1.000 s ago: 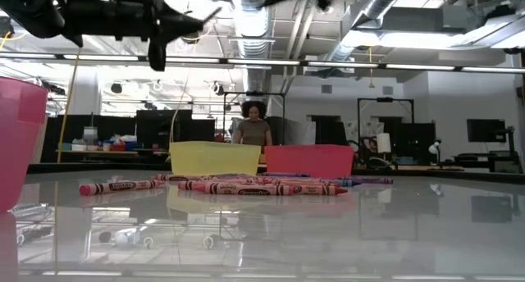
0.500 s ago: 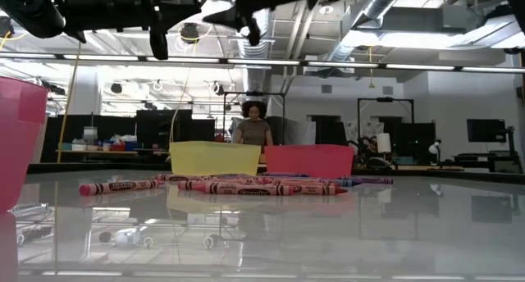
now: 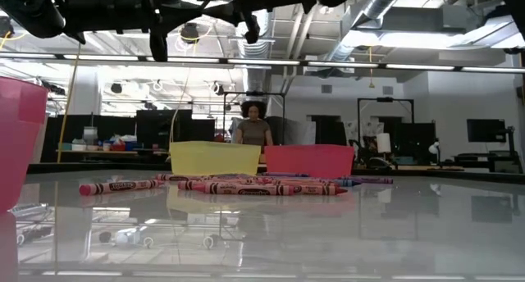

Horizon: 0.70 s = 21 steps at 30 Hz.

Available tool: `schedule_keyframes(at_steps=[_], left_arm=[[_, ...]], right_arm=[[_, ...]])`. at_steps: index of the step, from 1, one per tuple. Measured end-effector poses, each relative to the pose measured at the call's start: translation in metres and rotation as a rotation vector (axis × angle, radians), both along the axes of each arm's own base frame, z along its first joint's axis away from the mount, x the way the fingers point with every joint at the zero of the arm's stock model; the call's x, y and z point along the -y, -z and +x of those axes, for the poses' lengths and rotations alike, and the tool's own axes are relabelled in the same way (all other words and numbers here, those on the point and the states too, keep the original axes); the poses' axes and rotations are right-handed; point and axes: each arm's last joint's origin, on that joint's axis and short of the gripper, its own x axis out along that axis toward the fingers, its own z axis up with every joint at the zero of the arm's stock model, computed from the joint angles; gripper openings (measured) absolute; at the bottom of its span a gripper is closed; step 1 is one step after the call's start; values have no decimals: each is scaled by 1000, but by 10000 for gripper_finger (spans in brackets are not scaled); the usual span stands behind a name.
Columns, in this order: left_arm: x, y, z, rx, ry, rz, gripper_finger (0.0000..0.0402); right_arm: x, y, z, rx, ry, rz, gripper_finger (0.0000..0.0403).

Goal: Sort crayons
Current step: Put the purple crayon into the yellow bin

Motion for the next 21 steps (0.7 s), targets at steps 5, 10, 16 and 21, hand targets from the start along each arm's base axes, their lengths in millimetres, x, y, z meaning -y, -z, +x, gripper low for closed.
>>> schedule_keyframes(at_steps=[5,10,16,21], left_arm=[[0,1,0,-8,-2,-4,0],[-1,4,1,-39,-22,-11,0],[-6,17,3,-175,-144,-73,29],[-9,40,2,-399,-263,-131,83]], right_arm=[[5,-1,-2,-7,6,5,55],[7,1,-3,-29,-17,22,11],[19,12,-4,-131,62,44,4],[47,25,-12,-245,170,73,3]])
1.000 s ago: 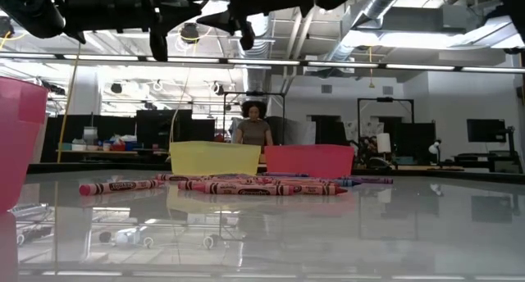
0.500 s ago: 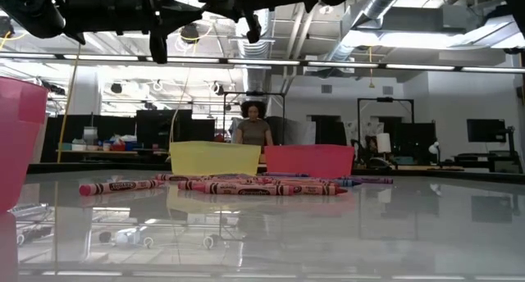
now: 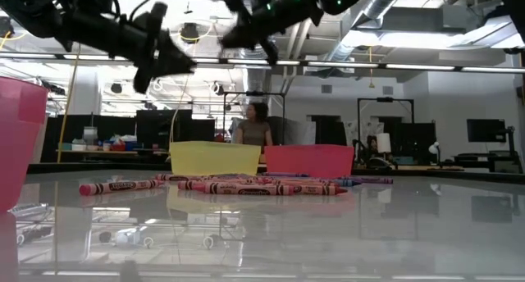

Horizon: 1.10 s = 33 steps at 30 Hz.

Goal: Sort crayons
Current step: Put the purple crayon into the yellow bin

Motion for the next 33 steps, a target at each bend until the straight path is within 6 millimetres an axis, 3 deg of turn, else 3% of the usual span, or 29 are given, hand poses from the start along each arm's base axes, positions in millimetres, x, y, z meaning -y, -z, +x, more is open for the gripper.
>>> schedule_keyframes(at_steps=[5,12,14,28,30,33], left_arm=[[0,16,-4,-154,-69,-69,129],[1,20,-4,-173,-51,-127,161],[1,20,-4,-170,-29,-133,162],[2,24,-5,-199,-12,-160,163],[3,24,-5,-198,8,-163,163],[3,24,-4,-201,28,-161,163]], right_arm=[[28,23,-1,-103,49,37,2],[54,76,15,-177,76,108,2],[58,83,16,-187,80,114,13],[75,106,17,-226,78,147,95],[76,103,14,-232,21,172,101],[70,79,-1,-280,-49,155,101]])
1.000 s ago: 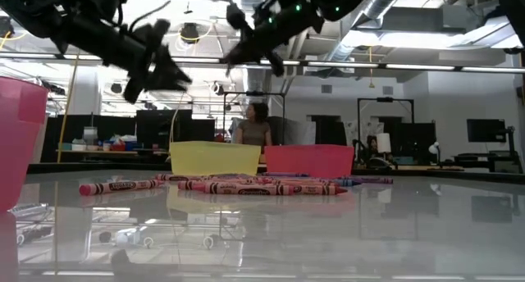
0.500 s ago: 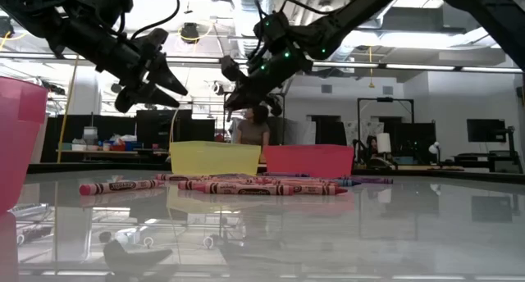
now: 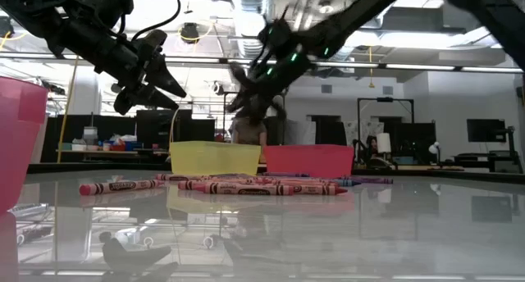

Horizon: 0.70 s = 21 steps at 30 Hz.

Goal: Sort crayons
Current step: Put the purple crayon into the yellow bin

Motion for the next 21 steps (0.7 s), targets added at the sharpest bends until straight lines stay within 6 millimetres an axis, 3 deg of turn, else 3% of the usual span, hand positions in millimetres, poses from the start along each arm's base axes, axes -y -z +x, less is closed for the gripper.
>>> schedule_keyframes(at_steps=[3,6,9,11,16,21], left_arm=[[0,0,0,-1,7,-2,163],[1,0,0,-3,14,-5,163],[1,1,0,-7,15,-6,163],[1,1,0,-8,18,-4,163],[1,1,0,-8,17,-5,163],[2,2,0,-12,30,-12,163]], right_arm=[[-12,-25,-22,-126,-67,-51,101],[-26,-35,-39,-271,-111,-80,102],[-39,-36,-43,-361,-170,-130,102],[-47,-31,-41,-410,-222,-157,102],[-60,2,-24,-573,-255,-242,102],[-57,13,-21,-625,-223,-253,102]])
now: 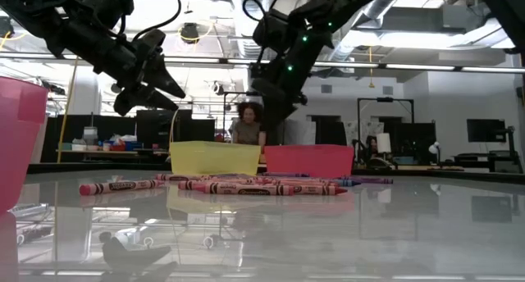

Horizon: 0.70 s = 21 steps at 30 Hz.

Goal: Sort crayons
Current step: Put the purple crayon into the yellow bin

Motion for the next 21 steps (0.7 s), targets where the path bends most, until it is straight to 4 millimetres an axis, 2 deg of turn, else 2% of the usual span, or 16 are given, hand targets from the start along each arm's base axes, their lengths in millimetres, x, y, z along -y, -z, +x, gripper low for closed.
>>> schedule_keyframes(at_steps=[5,11,17,21], left_arm=[[1,2,-1,-23,11,-16,163],[1,4,-1,-41,8,-23,161],[1,5,-2,-49,-6,-23,147],[1,5,-2,-48,-8,-28,134]], right_arm=[[6,1,-4,-35,78,-57,95],[-2,8,3,-55,53,-64,10],[-18,32,15,-176,46,-137,1],[-22,36,20,-276,68,-243,0]])
